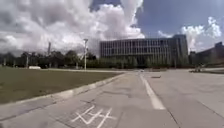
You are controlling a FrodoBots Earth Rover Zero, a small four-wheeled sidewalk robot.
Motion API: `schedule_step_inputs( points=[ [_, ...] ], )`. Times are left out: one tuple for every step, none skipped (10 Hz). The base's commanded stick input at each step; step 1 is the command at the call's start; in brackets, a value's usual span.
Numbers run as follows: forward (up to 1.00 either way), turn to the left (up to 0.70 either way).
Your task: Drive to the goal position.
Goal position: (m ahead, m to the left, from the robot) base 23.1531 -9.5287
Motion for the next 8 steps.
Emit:
schedule_step_inputs(
  points=[
    [1.0,0.0],
    [1.0,0.0],
    [1.0,0.0],
    [1.0,0.0],
    [1.0,0.0],
    [1.0,0.0],
    [0.07,0.0],
    [0.0,0.0]
  ],
)
